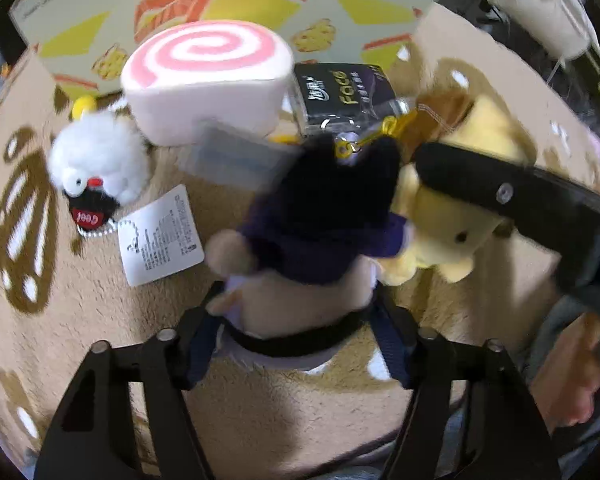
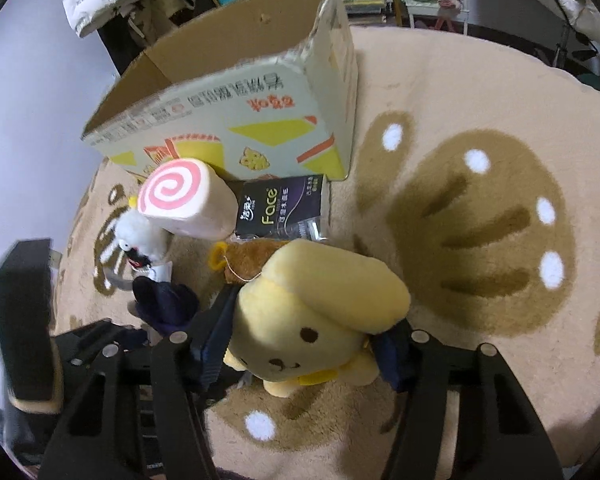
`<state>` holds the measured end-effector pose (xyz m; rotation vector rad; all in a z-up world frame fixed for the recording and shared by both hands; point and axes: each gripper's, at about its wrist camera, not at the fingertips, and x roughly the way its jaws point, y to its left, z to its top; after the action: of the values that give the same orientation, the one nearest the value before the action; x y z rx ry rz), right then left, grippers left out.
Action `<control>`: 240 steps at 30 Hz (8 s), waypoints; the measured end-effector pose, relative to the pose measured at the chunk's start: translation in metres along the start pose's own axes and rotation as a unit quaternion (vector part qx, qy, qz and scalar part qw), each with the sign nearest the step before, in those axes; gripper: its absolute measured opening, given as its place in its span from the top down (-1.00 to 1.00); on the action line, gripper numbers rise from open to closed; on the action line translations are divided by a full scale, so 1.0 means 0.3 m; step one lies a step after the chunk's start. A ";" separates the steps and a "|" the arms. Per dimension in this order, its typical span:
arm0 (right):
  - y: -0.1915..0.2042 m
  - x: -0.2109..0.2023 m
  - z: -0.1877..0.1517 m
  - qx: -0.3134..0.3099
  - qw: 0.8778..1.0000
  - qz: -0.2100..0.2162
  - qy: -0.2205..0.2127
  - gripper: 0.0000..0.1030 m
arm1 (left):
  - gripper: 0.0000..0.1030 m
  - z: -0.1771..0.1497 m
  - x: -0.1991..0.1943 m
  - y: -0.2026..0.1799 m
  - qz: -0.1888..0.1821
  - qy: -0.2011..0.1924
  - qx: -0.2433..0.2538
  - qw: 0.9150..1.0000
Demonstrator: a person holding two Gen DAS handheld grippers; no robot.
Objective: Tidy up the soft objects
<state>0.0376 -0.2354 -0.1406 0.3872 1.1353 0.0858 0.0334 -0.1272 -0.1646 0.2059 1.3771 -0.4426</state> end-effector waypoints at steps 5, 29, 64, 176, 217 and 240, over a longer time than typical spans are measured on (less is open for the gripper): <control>-0.008 -0.026 -0.007 0.001 1.000 0.000 -0.012 -0.27 | -0.15 -0.021 -0.029 -0.034 0.023 -0.016 0.012 1.000; 0.085 -0.339 0.020 -0.086 0.965 0.016 -0.246 -0.25 | -0.15 -0.084 -0.468 0.019 0.134 -0.327 -0.032 0.935; 0.158 -0.254 0.308 -0.137 0.945 0.012 -0.296 -0.26 | -0.16 0.234 -0.520 0.169 0.158 -0.411 -0.030 0.897; 0.023 0.154 0.111 -0.013 1.000 0.021 0.004 -0.99 | -0.94 0.117 -0.118 0.323 0.125 -0.084 -0.101 0.983; -0.024 0.187 0.049 0.024 0.999 0.011 0.028 -0.13 | 0.29 0.161 -0.022 0.275 0.126 -0.055 -0.033 0.990; 0.057 -0.078 0.016 -0.037 0.995 0.041 -0.085 0.92 | 0.34 0.003 -0.291 0.242 0.109 -0.168 -0.065 0.978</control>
<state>0.0341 -0.2266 -0.1128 0.3683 0.9450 0.1644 0.0536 -0.0464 -0.0877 0.1629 1.0330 -0.1914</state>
